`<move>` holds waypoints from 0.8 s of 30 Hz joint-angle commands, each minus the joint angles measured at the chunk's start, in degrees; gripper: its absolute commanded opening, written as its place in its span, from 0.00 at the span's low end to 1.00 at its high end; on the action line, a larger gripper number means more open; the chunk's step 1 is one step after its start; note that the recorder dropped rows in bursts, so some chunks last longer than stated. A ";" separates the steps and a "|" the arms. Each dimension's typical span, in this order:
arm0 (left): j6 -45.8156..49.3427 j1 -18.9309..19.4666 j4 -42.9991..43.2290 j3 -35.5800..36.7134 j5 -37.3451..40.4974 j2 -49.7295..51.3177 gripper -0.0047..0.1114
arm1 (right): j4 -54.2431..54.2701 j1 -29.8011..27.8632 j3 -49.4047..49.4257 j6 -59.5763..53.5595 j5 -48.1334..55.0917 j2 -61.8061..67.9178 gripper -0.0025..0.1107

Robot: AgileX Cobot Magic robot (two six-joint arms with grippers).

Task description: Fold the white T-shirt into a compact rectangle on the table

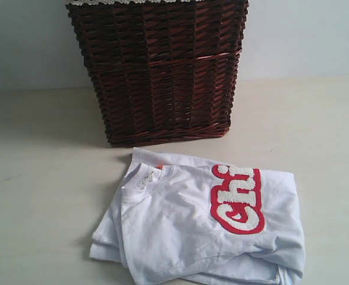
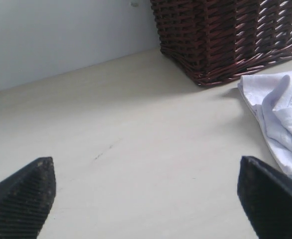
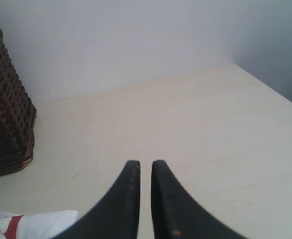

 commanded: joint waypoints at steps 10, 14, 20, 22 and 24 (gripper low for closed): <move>-0.08 0.25 0.02 0.18 -0.27 -0.34 0.85 | -0.68 -0.29 0.18 0.18 0.55 -0.43 0.11; -0.08 0.25 0.02 0.18 -0.27 -0.34 0.85 | -0.68 -0.29 0.18 0.18 0.55 -0.43 0.11; -0.08 0.25 0.02 0.18 -0.27 -0.34 0.85 | -0.68 -0.29 0.18 0.18 0.55 -1.26 0.11; -0.08 0.25 0.02 0.18 -0.27 -0.34 0.85 | -0.68 -0.29 0.18 0.18 0.55 -2.57 0.11; -0.08 0.25 0.02 0.18 -0.27 -0.34 0.85 | -0.68 -0.29 0.21 0.18 0.55 -4.70 0.11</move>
